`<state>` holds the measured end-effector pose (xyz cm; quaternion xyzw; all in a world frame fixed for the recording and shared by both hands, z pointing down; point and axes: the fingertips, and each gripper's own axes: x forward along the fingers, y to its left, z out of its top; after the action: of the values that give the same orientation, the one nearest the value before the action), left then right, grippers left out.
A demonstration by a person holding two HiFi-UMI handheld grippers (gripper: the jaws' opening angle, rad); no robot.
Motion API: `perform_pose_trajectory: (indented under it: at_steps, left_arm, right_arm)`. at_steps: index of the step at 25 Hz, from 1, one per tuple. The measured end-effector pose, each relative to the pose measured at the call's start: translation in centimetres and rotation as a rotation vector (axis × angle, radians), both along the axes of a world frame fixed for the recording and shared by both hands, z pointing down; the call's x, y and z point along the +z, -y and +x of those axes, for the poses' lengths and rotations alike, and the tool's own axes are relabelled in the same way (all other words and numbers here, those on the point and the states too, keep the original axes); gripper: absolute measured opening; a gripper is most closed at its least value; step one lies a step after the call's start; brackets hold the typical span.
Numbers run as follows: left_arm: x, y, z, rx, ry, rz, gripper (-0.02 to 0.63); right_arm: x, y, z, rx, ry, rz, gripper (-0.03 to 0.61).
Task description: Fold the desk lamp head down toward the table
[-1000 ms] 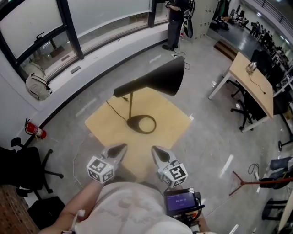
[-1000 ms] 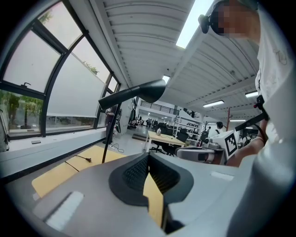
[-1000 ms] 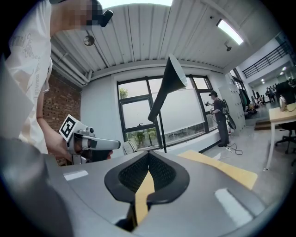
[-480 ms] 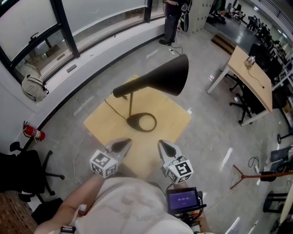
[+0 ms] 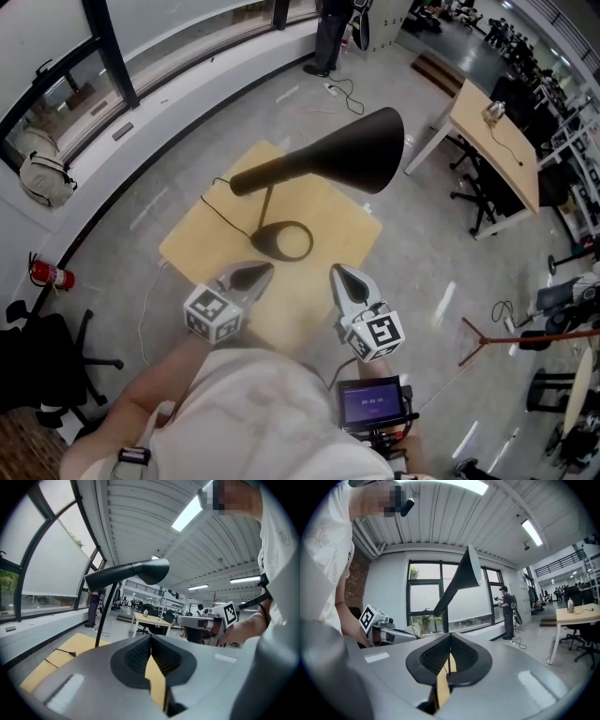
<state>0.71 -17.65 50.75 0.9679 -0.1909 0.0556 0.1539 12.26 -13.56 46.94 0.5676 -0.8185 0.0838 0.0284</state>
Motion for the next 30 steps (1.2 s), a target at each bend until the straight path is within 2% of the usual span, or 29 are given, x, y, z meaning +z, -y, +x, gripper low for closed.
perform_pose_trajectory:
  at_steps: [9, 18, 24, 30]
  left_arm:
    - [-1.1, 3.2, -1.6, 0.018, -0.038, 0.011, 0.002]
    - [-2.5, 6.8, -2.2, -0.018, -0.074, 0.031, 0.002]
    - [-2.6, 8.7, -2.6, -0.048, -0.072, 0.039, 0.003]
    - [-2.7, 10.3, -3.1, -0.069, -0.074, 0.046, 0.003]
  right_arm:
    - [-3.4, 2.1, -0.4, 0.051, -0.039, 0.037, 0.014]
    - [-8.3, 3.5, 1.6, 0.115, -0.099, 0.107, 0.014]
    - [-11.3, 3.5, 2.3, 0.133, -0.159, 0.145, 0.021]
    - [-14.1, 3.6, 2.9, 0.157, -0.165, 0.179, 0.023]
